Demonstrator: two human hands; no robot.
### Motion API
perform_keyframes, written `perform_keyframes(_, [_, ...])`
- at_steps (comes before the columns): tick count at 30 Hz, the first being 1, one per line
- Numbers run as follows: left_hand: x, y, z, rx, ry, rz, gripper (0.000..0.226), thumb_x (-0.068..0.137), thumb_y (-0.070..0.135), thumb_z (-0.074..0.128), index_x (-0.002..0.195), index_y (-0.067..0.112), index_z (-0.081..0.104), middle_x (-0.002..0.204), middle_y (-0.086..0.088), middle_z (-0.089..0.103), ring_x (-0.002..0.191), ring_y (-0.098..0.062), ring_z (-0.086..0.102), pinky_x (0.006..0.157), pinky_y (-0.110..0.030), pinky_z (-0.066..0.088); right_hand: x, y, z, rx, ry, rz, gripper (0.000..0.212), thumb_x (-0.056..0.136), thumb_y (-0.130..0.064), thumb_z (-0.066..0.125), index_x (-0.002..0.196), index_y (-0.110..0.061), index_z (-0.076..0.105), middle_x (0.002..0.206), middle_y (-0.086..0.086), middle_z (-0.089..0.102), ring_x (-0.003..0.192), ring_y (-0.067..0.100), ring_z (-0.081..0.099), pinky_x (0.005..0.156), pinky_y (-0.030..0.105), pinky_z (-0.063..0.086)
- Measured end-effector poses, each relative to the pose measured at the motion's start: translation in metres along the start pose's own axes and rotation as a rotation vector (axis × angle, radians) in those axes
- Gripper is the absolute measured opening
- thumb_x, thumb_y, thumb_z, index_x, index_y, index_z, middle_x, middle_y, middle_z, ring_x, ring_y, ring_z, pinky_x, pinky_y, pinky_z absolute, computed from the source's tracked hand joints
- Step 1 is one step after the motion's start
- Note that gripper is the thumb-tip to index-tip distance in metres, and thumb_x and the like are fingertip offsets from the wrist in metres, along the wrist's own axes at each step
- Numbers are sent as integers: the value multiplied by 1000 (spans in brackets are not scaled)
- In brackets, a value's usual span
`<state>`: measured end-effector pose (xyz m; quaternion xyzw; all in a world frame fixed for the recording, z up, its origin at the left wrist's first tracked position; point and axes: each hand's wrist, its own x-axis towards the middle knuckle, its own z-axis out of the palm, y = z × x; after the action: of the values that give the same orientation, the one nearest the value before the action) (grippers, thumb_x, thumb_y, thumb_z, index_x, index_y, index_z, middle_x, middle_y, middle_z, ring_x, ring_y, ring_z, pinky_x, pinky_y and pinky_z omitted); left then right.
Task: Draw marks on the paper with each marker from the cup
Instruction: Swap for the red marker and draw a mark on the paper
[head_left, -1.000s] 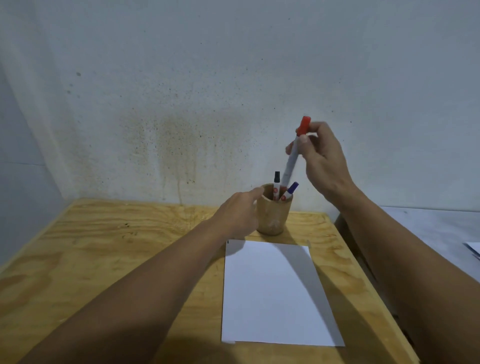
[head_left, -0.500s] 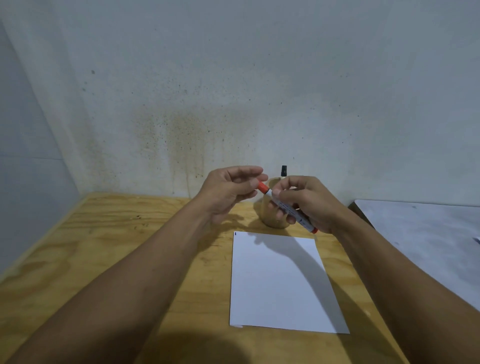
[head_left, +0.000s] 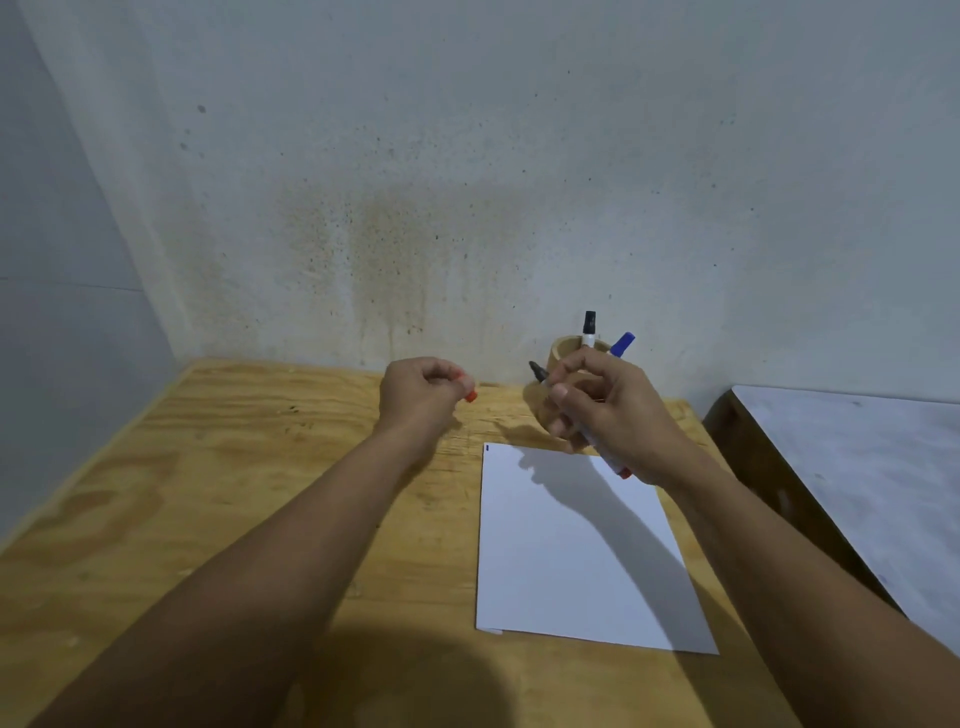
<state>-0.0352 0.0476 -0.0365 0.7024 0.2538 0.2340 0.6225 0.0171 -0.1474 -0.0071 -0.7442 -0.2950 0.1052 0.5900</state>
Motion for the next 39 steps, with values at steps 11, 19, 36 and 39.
perform_keyframes(11, [6, -43, -7, 505, -26, 280, 17, 78, 11, 73, 94, 9, 72, 83, -1, 66, 75, -15, 58, 70, -22, 40, 0, 10, -3, 589, -76, 173, 41, 75, 3, 69, 115, 2, 63, 88, 22, 68, 74, 28, 71, 64, 32, 61])
perform_keyframes(19, [-10, -55, -9, 489, 129, 516, 28, 78, 16, 71, 104, 10, 60, 102, -4, 58, 89, -19, 55, 77, -33, 49, 12, 37, 29, 419, 162, 176, 26, 89, -19, 69, 98, 5, 71, 72, 7, 67, 61, 14, 65, 53, 26, 57])
perform_keyframes(36, [-35, -69, -8, 714, -240, 607, 37, 76, 40, 70, 105, 17, 72, 115, -1, 69, 109, -14, 56, 97, -51, 44, 22, 62, 51, -23, 207, 132, 12, 75, 2, 75, 83, 5, 67, 77, 14, 68, 70, 19, 68, 60, 26, 58])
perform_keyframes(39, [-34, -70, -8, 698, -242, 604, 37, 76, 40, 71, 104, 16, 72, 115, -1, 69, 109, -14, 55, 97, -50, 44, 21, 66, 55, 26, 206, 121, 10, 76, 8, 71, 81, 10, 63, 71, 11, 65, 62, 12, 66, 56, 22, 57])
